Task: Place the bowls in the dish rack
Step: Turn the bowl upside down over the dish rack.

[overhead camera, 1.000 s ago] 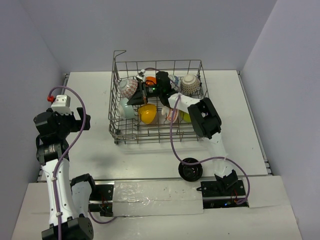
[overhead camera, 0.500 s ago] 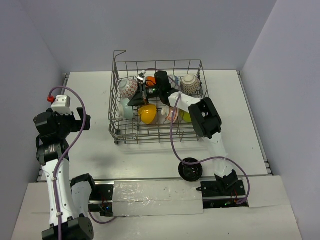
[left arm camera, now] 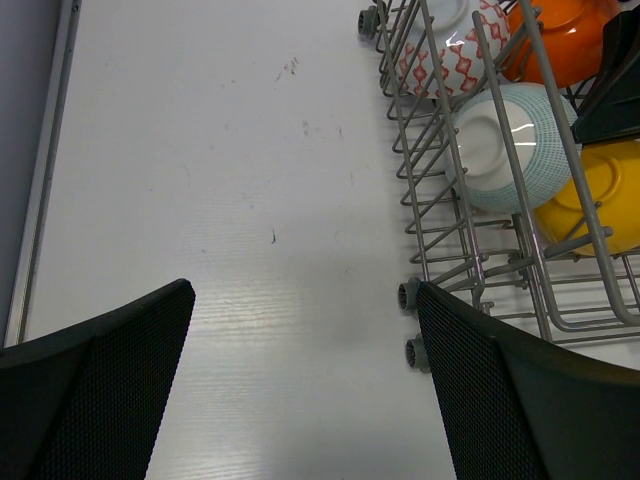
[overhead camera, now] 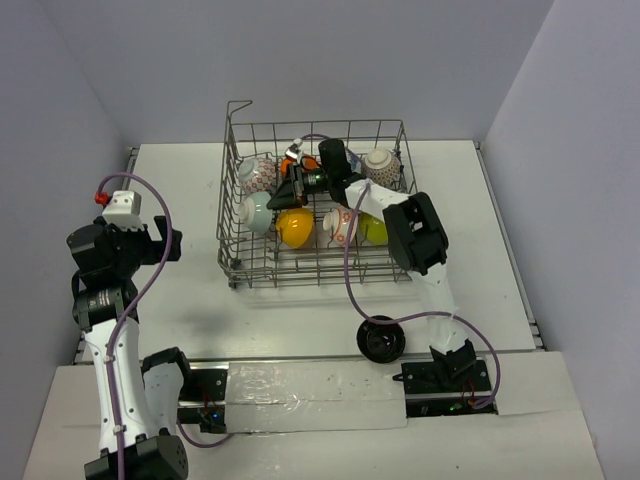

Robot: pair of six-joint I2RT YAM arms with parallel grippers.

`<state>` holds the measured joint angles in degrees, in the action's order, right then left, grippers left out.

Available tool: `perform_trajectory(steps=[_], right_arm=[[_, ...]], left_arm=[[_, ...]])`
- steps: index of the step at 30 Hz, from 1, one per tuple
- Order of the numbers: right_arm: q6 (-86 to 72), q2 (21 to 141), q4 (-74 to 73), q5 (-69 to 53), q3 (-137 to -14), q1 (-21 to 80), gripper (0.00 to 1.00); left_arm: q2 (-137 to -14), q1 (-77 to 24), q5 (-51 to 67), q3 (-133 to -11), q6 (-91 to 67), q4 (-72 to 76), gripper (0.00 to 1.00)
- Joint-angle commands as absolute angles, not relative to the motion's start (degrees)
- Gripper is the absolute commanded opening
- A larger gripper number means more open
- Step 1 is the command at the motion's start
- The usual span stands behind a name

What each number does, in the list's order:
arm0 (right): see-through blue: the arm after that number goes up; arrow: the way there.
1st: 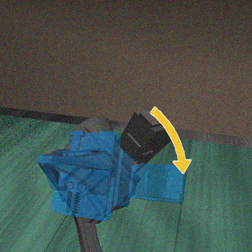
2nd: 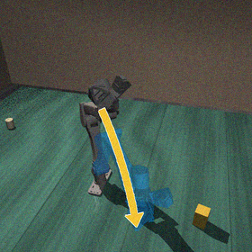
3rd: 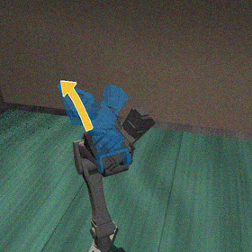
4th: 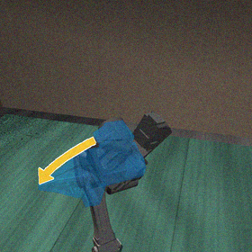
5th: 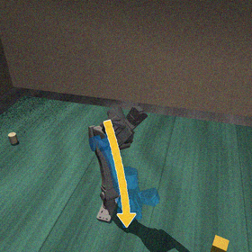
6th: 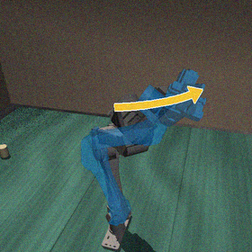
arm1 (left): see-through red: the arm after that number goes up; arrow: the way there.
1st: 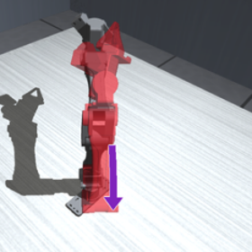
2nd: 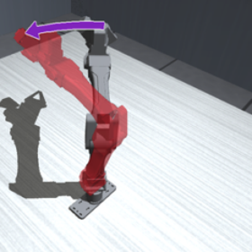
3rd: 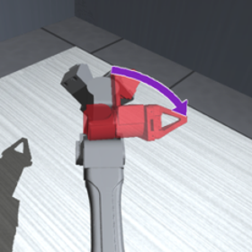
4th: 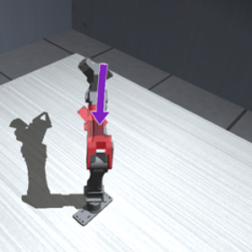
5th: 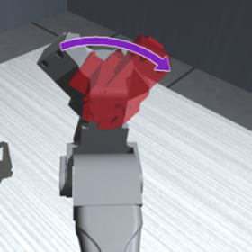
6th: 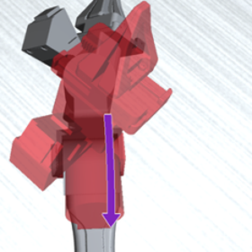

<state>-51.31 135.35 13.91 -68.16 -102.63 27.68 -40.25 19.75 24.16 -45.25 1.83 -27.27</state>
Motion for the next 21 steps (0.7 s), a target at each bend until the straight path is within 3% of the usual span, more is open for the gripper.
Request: perform_trajectory(steps=[1,13,21], right_arm=[[-47.6,132.4,11.3,-68.3,-105.2,26.8,0.22],[-40.4,132.3,2.6,-66.5,-108.7,25.9,0.36],[-38.4,132.7,0.3,-66.4,-111.0,25.2,0.38]], left_arm=[[-39.7,20.2,25.4,-45.2,1.0,-25.3,0.99],[-39.7,20.3,25.3,-45.3,0.9,-25.2,0.99],[-39.5,20.5,25.5,-45.2,0.9,-25.2,0.99]])
